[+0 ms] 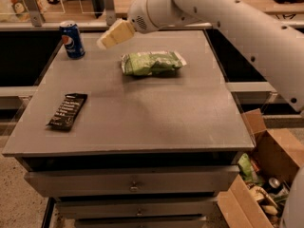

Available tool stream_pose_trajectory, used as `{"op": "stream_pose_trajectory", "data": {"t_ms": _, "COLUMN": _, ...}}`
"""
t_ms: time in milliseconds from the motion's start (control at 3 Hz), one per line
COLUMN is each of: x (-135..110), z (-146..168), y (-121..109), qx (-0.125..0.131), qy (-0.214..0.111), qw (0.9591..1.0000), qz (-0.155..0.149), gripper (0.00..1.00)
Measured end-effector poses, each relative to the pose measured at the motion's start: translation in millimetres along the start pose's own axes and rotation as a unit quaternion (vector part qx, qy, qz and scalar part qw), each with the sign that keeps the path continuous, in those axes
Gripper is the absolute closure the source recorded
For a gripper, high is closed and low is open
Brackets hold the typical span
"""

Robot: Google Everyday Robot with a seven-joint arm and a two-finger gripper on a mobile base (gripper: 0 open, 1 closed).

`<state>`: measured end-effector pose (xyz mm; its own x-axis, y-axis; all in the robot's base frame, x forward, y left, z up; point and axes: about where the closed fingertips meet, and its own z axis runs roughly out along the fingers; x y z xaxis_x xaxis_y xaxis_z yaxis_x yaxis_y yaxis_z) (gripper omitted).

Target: Move pepsi can near green jalapeno chip bag

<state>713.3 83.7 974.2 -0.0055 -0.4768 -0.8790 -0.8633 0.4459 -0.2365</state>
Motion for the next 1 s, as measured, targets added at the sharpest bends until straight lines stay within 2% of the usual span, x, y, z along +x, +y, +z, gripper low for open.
{"op": "stream_pose_trajectory", "data": {"t_ms": 333, "x": -15.1, "z": 21.0, "y": -0.7, "qx": 0.043, "qy": -0.004, "qw": 0.999, "qz": 0.008, "gripper": 0.0}}
{"op": "stream_pose_trajectory", "data": {"t_ms": 667, "x": -2.6, "z": 34.2, "y": 1.3, "qx": 0.058, "qy": -0.005, "qw": 0.9972, "qz": 0.047, "gripper": 0.0}}
{"op": "stream_pose_trajectory", "data": {"t_ms": 1000, "x": -0.3, "z": 39.1, "y": 4.8, "qx": 0.048, "qy": 0.007, "qw": 0.9979, "qz": 0.043, "gripper": 0.0}}
